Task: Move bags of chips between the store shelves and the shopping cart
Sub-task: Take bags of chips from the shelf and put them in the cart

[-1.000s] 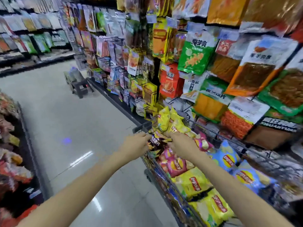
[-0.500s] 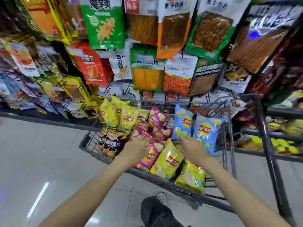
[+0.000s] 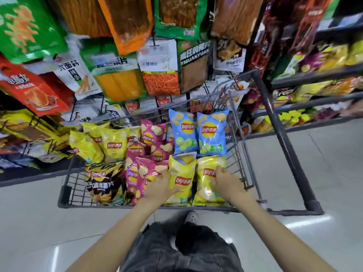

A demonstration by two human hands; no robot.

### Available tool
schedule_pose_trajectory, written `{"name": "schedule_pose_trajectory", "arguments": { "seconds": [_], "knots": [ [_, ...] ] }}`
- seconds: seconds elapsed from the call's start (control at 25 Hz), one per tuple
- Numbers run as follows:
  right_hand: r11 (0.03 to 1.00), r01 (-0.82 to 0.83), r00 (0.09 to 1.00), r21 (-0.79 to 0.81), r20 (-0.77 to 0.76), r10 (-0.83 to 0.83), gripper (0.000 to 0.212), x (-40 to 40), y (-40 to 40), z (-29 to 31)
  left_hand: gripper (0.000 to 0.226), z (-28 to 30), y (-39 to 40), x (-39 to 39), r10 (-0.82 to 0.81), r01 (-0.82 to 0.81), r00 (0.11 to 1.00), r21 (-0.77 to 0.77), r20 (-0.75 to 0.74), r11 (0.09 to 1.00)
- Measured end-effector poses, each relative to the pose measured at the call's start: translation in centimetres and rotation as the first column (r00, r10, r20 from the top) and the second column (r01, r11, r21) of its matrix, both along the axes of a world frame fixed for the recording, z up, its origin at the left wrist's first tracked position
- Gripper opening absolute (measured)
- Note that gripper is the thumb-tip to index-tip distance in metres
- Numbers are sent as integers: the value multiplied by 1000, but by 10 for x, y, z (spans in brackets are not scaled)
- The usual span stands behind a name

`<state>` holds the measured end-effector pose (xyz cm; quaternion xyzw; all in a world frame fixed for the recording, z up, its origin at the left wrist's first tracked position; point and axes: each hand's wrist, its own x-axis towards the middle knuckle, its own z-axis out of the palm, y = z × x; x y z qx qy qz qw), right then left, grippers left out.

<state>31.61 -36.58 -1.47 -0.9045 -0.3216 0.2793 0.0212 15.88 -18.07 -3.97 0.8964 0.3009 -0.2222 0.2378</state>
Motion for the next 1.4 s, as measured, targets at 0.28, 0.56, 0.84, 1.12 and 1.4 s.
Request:
{"name": "schedule_pose_trajectory", "arguments": {
  "seconds": [0.28, 0.56, 0.84, 1.12, 1.4],
  "knots": [
    [917, 399, 879, 6, -286, -381, 88, -4, -11, -38, 112, -24, 2, 14, 137, -139, 990, -198, -24, 970],
    [733, 654, 708, 186, -491, -507, 89, -9, -2, -59, 103, -40, 3, 6, 301, -230, 939, -352, 164, 908],
    [551, 787, 608, 277, -495, -620, 72, -38, 13, -31, 84, 1, 20, 1, 334, -112, 818, -438, 469, 892],
    [342, 854, 521, 392, -647, -557, 47, -68, 7, 25, 71, 56, 46, 14, 296, 68, 740, -506, 604, 860],
    [167, 766, 551, 621, -499, -669, 52, -96, -69, 84, 69, 91, -15, 53, 197, 271, 743, -557, 640, 785]
  ]
}}
